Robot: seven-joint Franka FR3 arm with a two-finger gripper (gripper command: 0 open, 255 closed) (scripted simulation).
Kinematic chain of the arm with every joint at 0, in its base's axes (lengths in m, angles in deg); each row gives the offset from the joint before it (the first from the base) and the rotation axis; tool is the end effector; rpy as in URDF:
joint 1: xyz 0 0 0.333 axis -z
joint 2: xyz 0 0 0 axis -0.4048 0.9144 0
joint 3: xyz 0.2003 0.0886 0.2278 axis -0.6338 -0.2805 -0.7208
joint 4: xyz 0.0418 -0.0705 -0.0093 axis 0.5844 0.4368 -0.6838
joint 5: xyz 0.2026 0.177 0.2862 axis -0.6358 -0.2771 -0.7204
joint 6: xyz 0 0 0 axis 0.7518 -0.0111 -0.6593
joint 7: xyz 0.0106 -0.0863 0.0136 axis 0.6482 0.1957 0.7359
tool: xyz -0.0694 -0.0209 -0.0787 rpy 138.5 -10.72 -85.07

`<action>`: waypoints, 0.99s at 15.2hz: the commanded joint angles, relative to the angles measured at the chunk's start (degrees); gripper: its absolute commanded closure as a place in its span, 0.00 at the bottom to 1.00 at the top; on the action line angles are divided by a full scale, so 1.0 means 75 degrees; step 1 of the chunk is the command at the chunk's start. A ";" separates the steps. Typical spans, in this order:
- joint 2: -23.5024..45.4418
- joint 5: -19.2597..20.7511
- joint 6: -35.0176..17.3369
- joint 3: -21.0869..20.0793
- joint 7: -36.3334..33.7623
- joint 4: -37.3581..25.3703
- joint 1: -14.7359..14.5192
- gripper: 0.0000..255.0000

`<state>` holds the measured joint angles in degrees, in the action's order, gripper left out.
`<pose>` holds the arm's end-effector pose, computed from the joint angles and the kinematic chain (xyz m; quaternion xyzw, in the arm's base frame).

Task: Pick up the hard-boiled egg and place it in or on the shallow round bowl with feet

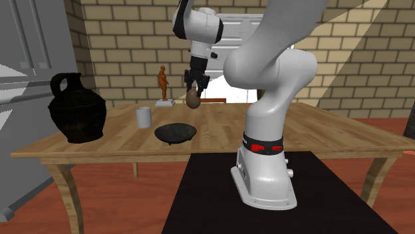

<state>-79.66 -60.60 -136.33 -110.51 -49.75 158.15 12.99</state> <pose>0.2756 0.2329 0.3817 -0.9452 0.3097 0.0041 0.1031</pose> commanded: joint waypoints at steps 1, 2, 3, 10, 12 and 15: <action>-0.0342 -0.0207 0.0158 -0.0256 -0.0430 0.0084 -0.0315 1.00; -0.0481 -0.0294 0.0235 -0.0383 -0.0641 0.0094 -0.0460 1.00; -0.0609 -0.0380 0.0312 -0.0514 -0.0854 0.0093 -0.0601 1.00; -0.0910 -0.0841 0.0370 -0.1258 -0.1808 0.0071 -0.1194 1.00; -0.0752 -0.0951 0.0101 -0.1376 -0.1758 0.0184 -0.1201 1.00; -0.0482 -0.1118 -0.0319 -0.1559 -0.1680 0.0338 -0.1204 1.00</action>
<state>-84.20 -68.54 -137.38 -121.68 -62.65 160.32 3.85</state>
